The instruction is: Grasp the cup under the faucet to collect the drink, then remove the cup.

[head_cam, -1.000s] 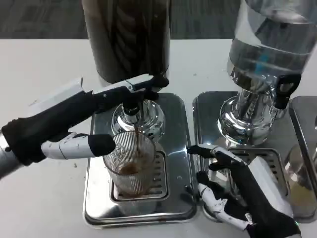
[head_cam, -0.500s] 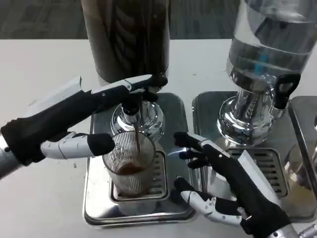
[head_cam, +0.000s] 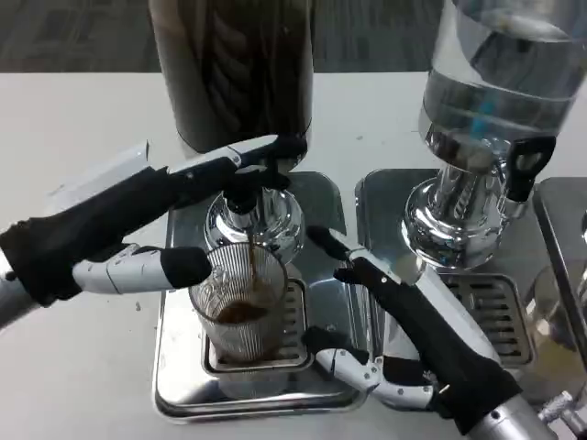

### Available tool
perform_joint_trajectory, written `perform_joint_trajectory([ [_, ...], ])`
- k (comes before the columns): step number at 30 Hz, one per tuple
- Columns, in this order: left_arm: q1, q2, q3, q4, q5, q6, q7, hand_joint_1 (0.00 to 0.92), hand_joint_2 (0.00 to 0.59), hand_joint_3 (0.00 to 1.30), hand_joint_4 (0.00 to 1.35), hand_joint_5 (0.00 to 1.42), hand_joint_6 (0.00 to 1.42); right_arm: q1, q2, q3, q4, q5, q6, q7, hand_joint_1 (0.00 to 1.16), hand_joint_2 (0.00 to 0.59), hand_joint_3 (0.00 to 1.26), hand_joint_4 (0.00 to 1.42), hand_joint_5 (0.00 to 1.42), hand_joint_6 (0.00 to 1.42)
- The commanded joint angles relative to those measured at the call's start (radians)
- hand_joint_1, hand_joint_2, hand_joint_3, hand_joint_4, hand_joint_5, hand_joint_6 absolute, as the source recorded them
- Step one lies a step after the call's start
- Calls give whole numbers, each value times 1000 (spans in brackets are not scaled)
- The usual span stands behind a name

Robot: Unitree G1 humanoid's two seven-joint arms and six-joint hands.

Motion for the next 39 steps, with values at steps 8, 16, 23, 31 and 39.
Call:
perform_joint_trajectory([
  [8, 28, 21, -34, -1, 39, -1, -24, 0, 29, 86, 45, 193, 152, -49, 9, 16, 43, -5, 26, 37, 729, 281, 27, 11, 4, 112],
  [16, 32, 25, -35, -7, 42, 0, -17, 0, 28, 85, 37, 202, 153, -81, 21, 23, 72, -7, 24, 34, 767, 279, 14, 0, 0, 110],
  [23, 36, 27, -35, -13, 43, 1, -12, 0, 48, 44, 1, 205, 153, -119, 34, 25, 107, -12, 19, 28, 878, 285, 15, 0, 0, 95],
  [31, 38, 27, -47, -36, 54, 12, 3, 0, 46, 25, 0, 205, 153, -128, 32, 16, 124, -7, 18, 31, 901, 292, 25, 0, 0, 95],
  [39, 52, 32, -48, -71, 61, 30, 26, 0, 50, 32, 0, 199, 153, -155, 32, 14, 130, 9, 14, 46, 842, 306, 25, 0, 0, 95],
])
